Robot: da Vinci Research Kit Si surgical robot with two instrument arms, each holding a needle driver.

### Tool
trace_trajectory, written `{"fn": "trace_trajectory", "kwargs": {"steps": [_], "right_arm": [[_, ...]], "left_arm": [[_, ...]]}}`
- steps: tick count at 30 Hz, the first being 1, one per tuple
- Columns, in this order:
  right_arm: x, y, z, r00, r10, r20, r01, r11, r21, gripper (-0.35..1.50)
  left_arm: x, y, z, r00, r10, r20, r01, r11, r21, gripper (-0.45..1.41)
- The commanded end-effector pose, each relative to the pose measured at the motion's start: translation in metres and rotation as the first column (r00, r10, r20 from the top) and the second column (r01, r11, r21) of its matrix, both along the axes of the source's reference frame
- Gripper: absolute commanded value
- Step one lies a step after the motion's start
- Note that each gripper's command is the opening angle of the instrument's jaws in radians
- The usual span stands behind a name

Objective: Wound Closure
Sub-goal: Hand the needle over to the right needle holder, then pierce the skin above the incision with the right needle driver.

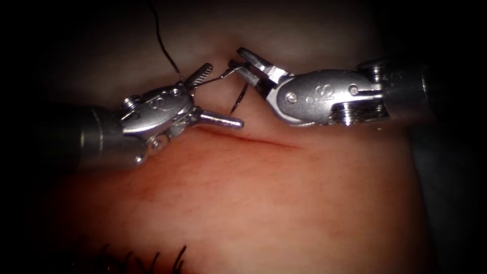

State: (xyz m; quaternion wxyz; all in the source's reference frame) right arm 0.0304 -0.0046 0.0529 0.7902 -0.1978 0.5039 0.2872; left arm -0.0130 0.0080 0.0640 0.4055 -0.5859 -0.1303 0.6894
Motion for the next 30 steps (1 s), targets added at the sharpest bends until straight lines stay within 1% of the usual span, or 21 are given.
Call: {"fn": "trace_trajectory", "kwargs": {"steps": [1,4,7,10,11,15,16,18,20,22,23,25,27,30], "right_arm": [[0.0001,0.0001,0.0008,0.999,0.006,-0.032,-0.004,0.998,0.057,-0.35],[-0.0003,0.0003,0.0011,0.998,0.012,-0.067,-0.001,0.988,0.157,-0.35],[-0.0010,0.0005,0.0014,0.998,-0.014,-0.067,0.026,0.981,0.195,-0.35],[-0.0016,0.0007,0.0018,0.994,-0.031,-0.105,0.060,0.957,0.283,-0.35],[-0.0020,0.0008,0.0021,0.990,-0.015,-0.140,0.060,0.943,0.328,-0.35],[-0.0026,0.0009,0.0024,0.978,0.030,-0.208,0.058,0.913,0.405,-0.35],[-0.0027,0.0009,0.0025,0.975,0.041,-0.220,0.057,0.905,0.421,-0.35],[-0.0028,0.0009,0.0025,0.962,0.080,-0.262,0.057,0.877,0.477,-0.35],[-0.0029,0.0009,0.0026,0.945,0.122,-0.303,0.061,0.846,0.529,-0.35],[-0.0029,0.0009,0.0026,0.932,0.153,-0.329,0.062,0.827,0.559,-0.35],[-0.0028,0.0009,0.0027,0.924,0.164,-0.347,0.065,0.823,0.564,-0.35],[-0.0029,0.0010,0.0028,0.915,0.165,-0.368,0.072,0.831,0.552,-0.35],[-0.0029,0.0011,0.0030,0.911,0.168,-0.376,0.070,0.836,0.545,-0.35],[-0.0029,0.0012,0.0035,0.921,0.138,-0.363,0.073,0.856,0.511,-0.35]], "left_arm": [[-0.0004,-0.0001,0.0004,1.000,0.010,0.002,-0.010,1.000,-0.020,1.23],[0.0002,-0.0004,0.0000,0.999,0.039,0.006,-0.039,0.997,-0.066,1.23],[0.0008,-0.0007,-0.0002,0.997,0.078,0.017,-0.076,0.991,-0.106,1.23],[0.0014,-0.0009,-0.0002,0.993,0.116,0.008,-0.114,0.985,-0.128,1.23],[0.0019,-0.0011,-0.0002,0.991,0.133,0.006,-0.131,0.983,-0.131,1.21],[0.0027,-0.0015,-0.0004,0.984,0.169,0.051,-0.161,0.977,-0.143,1.18],[0.0029,-0.0016,-0.0004,0.983,0.176,0.059,-0.166,0.975,-0.145,1.14],[0.0034,-0.0019,-0.0006,0.979,0.190,0.075,-0.177,0.973,-0.151,0.98],[0.0037,-0.0020,-0.0007,0.980,0.187,0.067,-0.175,0.973,-0.150,0.81],[0.0038,-0.0020,-0.0007,0.985,0.171,0.037,-0.164,0.975,-0.148,0.77],[0.0039,-0.0020,-0.0007,0.985,0.170,0.025,-0.164,0.974,-0.157,0.77],[0.0040,-0.0020,-0.0005,0.985,0.175,0.007,-0.171,0.967,-0.188,0.76],[0.0042,-0.0021,-0.0002,0.984,0.180,0.001,-0.176,0.963,-0.205,0.77],[0.0047,-0.0021,0.0004,0.980,0.201,-0.007,-0.198,0.960,-0.200,0.79]]}}
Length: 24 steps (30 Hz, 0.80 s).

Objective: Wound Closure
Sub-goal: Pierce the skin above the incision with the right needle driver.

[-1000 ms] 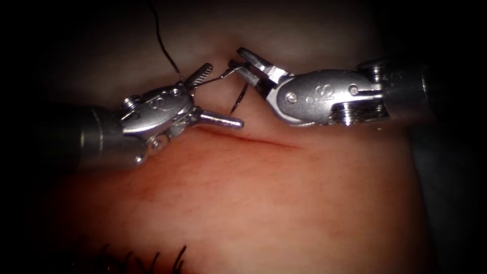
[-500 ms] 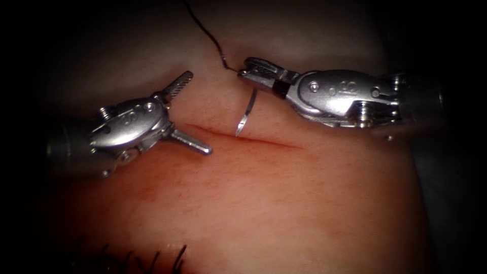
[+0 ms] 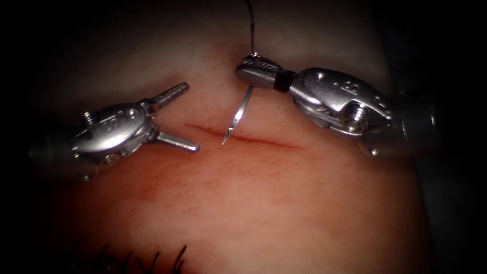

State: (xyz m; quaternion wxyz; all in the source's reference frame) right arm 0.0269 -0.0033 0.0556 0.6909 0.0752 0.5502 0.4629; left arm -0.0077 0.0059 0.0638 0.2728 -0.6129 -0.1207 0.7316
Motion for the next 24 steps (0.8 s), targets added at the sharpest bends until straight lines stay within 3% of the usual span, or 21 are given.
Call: {"fn": "trace_trajectory", "kwargs": {"steps": [1,2,7,11,16,24], "right_arm": [[0.0006,0.0001,0.0009,1.000,-0.008,0.006,0.008,1.000,-0.022,-0.35],[0.0006,0.0002,0.0010,1.000,-0.010,0.010,0.010,0.999,-0.033,-0.35],[0.0009,0.0010,0.0020,0.999,-0.032,0.032,0.036,0.992,-0.117,-0.35],[0.0013,0.0017,0.0030,0.997,-0.057,0.046,0.064,0.982,-0.176,-0.35],[0.0018,0.0020,0.0047,0.994,-0.089,0.070,0.104,0.959,-0.263,-0.35],[0.0031,0.0026,0.0067,0.986,-0.119,0.114,0.152,0.922,-0.357,-0.35]], "left_arm": [[-0.0003,0.0000,0.0008,1.000,0.016,-0.007,-0.016,1.000,-0.003,0.79],[-0.0001,0.0000,0.0011,1.000,0.028,-0.013,-0.028,1.000,-0.006,0.74],[0.0010,-0.0002,0.0028,0.995,0.095,-0.029,-0.096,0.995,-0.028,0.12],[0.0013,-0.0007,0.0042,0.989,0.117,-0.092,-0.122,0.992,-0.040,-0.13],[0.0005,-0.0018,0.0060,0.965,0.119,-0.234,-0.137,0.988,-0.065,-0.27],[-0.0016,-0.0035,0.0092,0.900,0.121,-0.418,-0.167,0.983,-0.076,-0.25]]}}
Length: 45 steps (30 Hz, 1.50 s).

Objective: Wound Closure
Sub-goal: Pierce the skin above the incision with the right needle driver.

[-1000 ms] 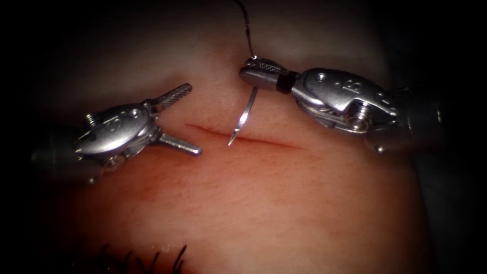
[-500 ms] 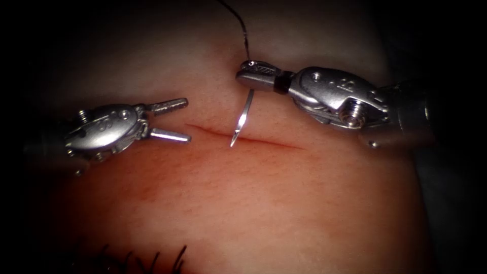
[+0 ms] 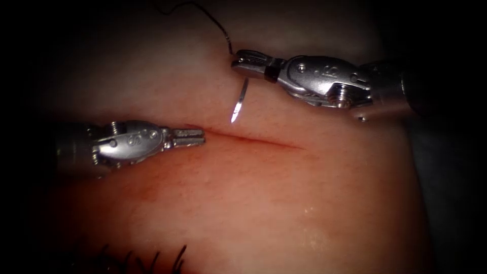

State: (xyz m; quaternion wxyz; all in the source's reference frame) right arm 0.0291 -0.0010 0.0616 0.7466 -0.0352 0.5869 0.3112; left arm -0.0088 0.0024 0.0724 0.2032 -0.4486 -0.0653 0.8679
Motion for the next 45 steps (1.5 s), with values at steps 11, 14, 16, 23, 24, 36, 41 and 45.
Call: {"fn": "trace_trajectory", "kwargs": {"steps": [11,14,16,23,24,36,41,45], "right_arm": [[0.0030,0.0015,0.0019,0.998,-0.060,0.036,0.064,0.992,-0.112,-0.35],[0.0032,0.0015,0.0021,0.996,-0.075,0.037,0.080,0.989,-0.128,-0.35],[0.0035,0.0013,0.0024,0.996,-0.080,0.036,0.084,0.987,-0.138,-0.35],[0.0046,0.0005,0.0034,0.994,-0.091,0.059,0.100,0.979,-0.180,-0.35],[0.0047,0.0004,0.0036,0.994,-0.094,0.063,0.105,0.977,-0.186,-0.35],[0.0048,-0.0002,0.0053,0.987,-0.121,0.110,0.146,0.957,-0.252,-0.35],[0.0048,-0.0003,0.0053,0.981,-0.133,0.138,0.168,0.944,-0.285,-0.35],[0.0050,-0.0004,0.0055,0.979,-0.138,0.151,0.178,0.938,-0.298,-0.35]], "left_arm": [[-0.0012,-0.0014,0.0027,0.985,0.021,-0.171,-0.026,0.999,-0.031,-0.20],[-0.0013,-0.0016,0.0031,0.981,0.023,-0.193,-0.029,0.999,-0.028,-0.20],[-0.0013,-0.0019,0.0038,0.977,0.030,-0.212,-0.036,0.999,-0.024,-0.20],[-0.0012,-0.0021,0.0052,0.968,0.050,-0.246,-0.055,0.998,-0.012,-0.18],[-0.0012,-0.0021,0.0053,0.967,0.052,-0.248,-0.057,0.998,-0.011,-0.18],[-0.0006,-0.0028,0.0059,0.953,0.091,-0.291,-0.092,0.996,0.009,-0.13],[-0.0004,-0.0029,0.0058,0.952,0.093,-0.293,-0.094,0.995,0.010,-0.13],[-0.0004,-0.0030,0.0056,0.951,0.093,-0.294,-0.094,0.996,0.011,-0.13]]}}
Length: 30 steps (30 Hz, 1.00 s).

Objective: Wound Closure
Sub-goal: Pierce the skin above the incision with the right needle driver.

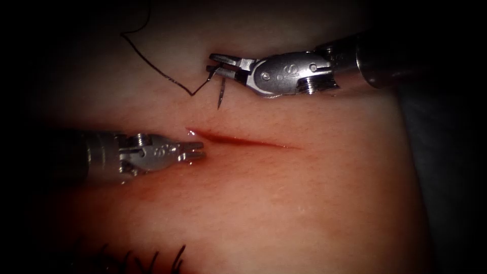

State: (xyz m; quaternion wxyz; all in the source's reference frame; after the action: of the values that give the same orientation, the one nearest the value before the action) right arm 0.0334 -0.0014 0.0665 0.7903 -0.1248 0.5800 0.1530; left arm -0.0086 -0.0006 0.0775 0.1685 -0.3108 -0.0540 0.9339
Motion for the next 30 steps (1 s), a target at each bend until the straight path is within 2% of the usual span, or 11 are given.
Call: {"fn": "trace_trajectory", "kwargs": {"steps": [1,30], "right_arm": [[0.0009,-0.0001,0.0006,1.000,-0.005,0.002,0.005,1.000,-0.001,-0.35],[0.0025,-0.0014,0.0019,0.998,-0.039,0.054,0.043,0.997,-0.062,-0.35]], "left_arm": [[-0.0006,0.0000,0.0005,1.000,-0.001,0.001,0.001,1.000,0.000,-0.13],[-0.0006,-0.0002,-0.0004,1.000,-0.006,-0.004,0.006,1.000,0.004,-0.12]]}}
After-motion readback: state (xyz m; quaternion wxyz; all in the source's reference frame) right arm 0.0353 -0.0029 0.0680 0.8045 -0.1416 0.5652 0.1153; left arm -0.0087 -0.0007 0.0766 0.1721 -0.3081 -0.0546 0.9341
